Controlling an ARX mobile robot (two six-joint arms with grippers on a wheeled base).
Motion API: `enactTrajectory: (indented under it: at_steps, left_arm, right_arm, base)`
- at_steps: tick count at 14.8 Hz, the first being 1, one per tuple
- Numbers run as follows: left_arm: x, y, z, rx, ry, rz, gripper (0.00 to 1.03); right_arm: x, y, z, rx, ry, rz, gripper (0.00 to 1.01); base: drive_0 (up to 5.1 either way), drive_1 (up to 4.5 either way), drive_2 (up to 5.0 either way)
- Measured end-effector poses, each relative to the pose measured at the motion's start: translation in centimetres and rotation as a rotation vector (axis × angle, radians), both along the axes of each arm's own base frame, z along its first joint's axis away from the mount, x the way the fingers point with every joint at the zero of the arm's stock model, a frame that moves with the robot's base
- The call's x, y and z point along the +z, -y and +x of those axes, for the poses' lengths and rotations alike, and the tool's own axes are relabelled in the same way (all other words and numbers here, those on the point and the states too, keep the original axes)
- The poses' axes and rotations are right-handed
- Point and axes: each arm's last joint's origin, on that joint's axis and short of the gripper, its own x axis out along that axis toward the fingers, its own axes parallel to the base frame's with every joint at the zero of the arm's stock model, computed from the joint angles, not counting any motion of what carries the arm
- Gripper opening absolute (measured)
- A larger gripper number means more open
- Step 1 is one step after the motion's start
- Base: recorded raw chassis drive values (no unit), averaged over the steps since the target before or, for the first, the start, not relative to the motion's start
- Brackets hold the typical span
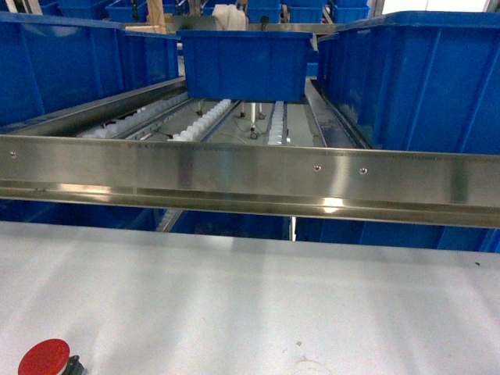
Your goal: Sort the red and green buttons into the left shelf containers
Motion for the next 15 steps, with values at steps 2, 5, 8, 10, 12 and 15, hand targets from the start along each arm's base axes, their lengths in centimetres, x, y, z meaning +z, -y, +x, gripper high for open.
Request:
enactTrajectory:
  at_steps: [2, 5, 8, 10, 12, 15]
  left_arm:
    - [0.5, -0.4, 1.5, -0.011, 0.019, 0.005, 0.98]
    - [4.7, 0.5, 8.3, -0.137, -0.027, 0.019, 0.98]
    - [3.0, 2.9, 12.3, -0.171, -0.285, -0.065, 0.98]
    - [2.1, 4.3, 12.1, -0.185, -0.318, -0.045, 0.98]
    - [1.9, 4.2, 12.0, -0.17, -0.324, -0.043, 0.98]
    - [1.9, 4.2, 12.0, -0.17, -0.325, -0.043, 0.98]
  right_arm:
    - [0.4, 0.4, 1.9, -0.008, 0.02, -0.011, 0.98]
    - [2.9, 2.8, 8.5, -0.069, 0.0, -0.042, 0.98]
    - [-1.0, 5.4, 12.5, -0.068, -0.375, 0.018, 0.98]
    - [-2.7, 6.4, 12.5, -0.089, -0.453, 0.015, 0.98]
    - [-2.9, 6.5, 12.4, -0.087, -0.46, -0.006, 0.98]
    - [-2.9, 6.4, 12.4, -0.083, -0.463, -0.006, 0.98]
  base:
    - [0.0, 0.0, 0.0]
    - [0.0, 0.0, 0.0]
    - [0.0, 0.0, 0.0]
    - [0.0, 0.0, 0.0]
    - [0.0, 0.0, 0.0]
    - [0.0, 0.0, 0.0]
